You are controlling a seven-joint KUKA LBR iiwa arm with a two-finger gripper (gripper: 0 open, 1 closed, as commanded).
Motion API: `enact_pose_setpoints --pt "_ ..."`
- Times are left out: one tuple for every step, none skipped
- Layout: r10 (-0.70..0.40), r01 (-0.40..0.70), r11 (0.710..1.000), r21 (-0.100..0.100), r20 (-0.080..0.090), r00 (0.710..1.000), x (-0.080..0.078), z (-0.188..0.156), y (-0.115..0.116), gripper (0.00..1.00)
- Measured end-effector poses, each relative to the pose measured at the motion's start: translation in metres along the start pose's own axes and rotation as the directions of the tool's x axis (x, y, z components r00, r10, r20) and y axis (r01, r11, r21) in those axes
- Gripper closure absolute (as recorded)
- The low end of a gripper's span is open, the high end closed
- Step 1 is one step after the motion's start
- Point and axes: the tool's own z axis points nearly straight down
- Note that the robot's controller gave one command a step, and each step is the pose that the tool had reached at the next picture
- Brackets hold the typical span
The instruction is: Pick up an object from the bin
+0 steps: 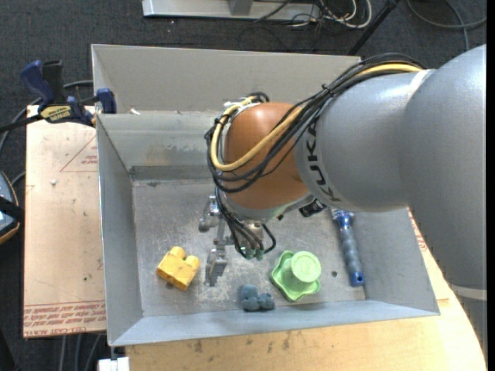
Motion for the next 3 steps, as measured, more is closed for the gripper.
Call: enact_pose_setpoints --pt "-0.316 0.316 0.949 0.002 0.011 0.949 0.018 0.069 0.053 0.00" --pt "-0.313 0.313 0.950 -0.001 0.021 0.949 0.016 0.067 0.053 1.00" --pt "-0.480 0.480 0.877 0.004 0.017 0.877 0.037 -0.090 0.051 1.00"
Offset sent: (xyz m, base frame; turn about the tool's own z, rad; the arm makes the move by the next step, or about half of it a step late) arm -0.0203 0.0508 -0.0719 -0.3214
